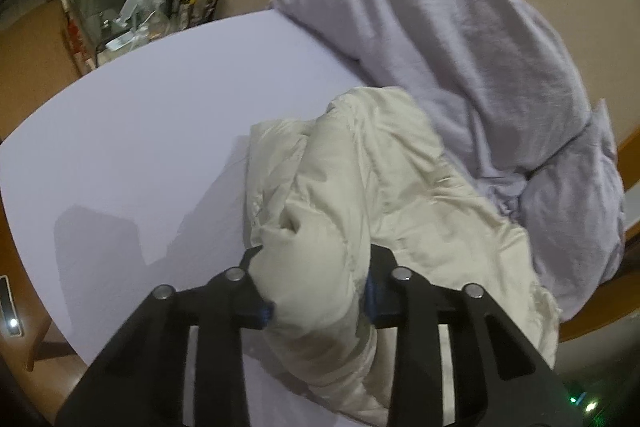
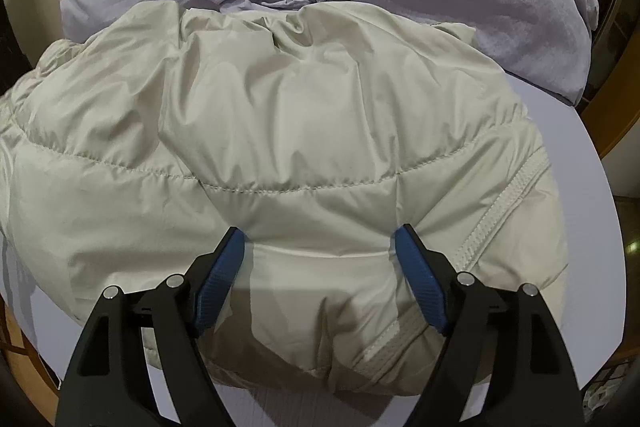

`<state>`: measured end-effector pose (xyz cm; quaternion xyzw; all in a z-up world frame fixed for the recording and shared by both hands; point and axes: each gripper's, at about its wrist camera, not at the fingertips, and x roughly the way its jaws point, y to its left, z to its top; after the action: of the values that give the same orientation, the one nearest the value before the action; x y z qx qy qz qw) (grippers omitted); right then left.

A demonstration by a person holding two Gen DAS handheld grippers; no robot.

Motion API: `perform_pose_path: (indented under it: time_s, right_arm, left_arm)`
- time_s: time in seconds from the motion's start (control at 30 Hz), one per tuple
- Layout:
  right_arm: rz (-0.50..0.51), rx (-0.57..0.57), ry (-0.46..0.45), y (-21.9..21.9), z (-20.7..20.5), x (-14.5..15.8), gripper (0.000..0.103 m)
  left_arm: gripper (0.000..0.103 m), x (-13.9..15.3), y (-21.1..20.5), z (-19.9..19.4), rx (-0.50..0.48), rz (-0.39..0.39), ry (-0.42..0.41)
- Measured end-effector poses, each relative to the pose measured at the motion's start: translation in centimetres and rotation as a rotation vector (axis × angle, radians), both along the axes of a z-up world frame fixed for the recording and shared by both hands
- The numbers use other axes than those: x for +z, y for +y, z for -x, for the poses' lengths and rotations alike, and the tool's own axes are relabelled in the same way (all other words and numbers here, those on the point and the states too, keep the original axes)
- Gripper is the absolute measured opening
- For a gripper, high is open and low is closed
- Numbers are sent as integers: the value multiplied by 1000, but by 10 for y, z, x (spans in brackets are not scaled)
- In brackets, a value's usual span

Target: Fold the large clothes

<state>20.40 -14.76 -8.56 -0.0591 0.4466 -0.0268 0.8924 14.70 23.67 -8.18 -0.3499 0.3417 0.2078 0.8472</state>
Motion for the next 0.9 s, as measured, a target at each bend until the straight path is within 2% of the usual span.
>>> perform_pose_path:
  time_s: [0.27, 0.53, 0.7, 0.9]
  right_arm:
    - [-2, -8, -3, 2, -1, 0, 80]
    - [-25, -2, -5, -2, 1, 2, 80]
    - [-75, 3, -4, -13, 6, 8, 80]
    - [-126, -40, -47, -39, 23, 24, 79]
  left_arm:
    - [25, 57, -42, -10, -142, -29, -165]
    - [24, 112, -116, -27, -352, -60, -301]
    - [24, 138, -170, -40, -495, -82, -338]
    - [23, 153, -232, -61, -635, -88, -334]
